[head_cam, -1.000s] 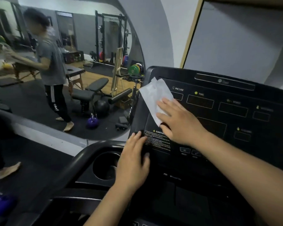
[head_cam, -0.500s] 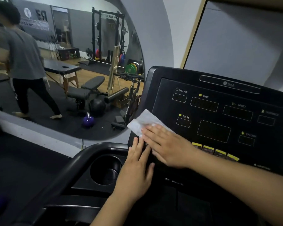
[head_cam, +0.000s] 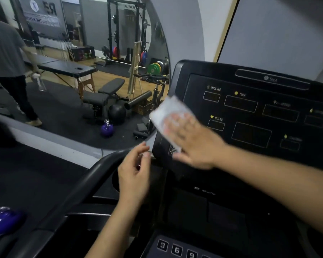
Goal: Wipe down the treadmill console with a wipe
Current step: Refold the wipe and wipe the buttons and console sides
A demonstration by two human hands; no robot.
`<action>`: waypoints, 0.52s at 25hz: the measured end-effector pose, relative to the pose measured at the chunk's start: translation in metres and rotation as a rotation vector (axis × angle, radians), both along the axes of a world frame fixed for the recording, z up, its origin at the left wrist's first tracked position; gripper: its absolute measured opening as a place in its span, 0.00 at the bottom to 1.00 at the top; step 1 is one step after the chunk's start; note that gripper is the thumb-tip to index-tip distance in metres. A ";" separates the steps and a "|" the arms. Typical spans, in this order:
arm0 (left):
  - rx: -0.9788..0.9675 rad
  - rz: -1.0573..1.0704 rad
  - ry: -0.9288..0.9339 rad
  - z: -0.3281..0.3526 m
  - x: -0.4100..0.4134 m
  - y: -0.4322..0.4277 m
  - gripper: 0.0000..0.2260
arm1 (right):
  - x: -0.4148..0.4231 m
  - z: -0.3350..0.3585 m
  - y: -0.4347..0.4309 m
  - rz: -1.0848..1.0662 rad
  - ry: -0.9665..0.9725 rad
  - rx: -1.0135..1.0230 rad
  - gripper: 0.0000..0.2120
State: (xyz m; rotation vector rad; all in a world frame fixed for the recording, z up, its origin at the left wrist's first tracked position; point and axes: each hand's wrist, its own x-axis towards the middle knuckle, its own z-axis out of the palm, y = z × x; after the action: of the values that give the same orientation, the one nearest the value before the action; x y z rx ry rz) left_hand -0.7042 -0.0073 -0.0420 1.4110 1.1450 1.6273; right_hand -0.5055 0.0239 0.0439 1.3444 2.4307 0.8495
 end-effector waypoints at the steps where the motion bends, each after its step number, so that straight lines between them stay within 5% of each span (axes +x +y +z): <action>1: -0.008 0.011 0.000 0.001 -0.005 0.001 0.08 | -0.004 -0.023 -0.019 0.068 -0.052 -0.086 0.38; 6: -0.027 -0.020 0.059 -0.002 -0.005 -0.007 0.10 | -0.007 -0.014 -0.025 0.219 -0.153 -0.184 0.32; 13: -0.021 -0.074 0.146 -0.007 0.007 -0.016 0.08 | 0.013 0.082 0.044 -0.177 0.070 0.169 0.35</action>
State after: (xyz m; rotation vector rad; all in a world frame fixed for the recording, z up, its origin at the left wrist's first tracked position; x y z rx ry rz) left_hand -0.6970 -0.0237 -0.0491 1.5613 1.1737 1.4770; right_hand -0.4927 0.0682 0.1261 1.6486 2.2896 0.9944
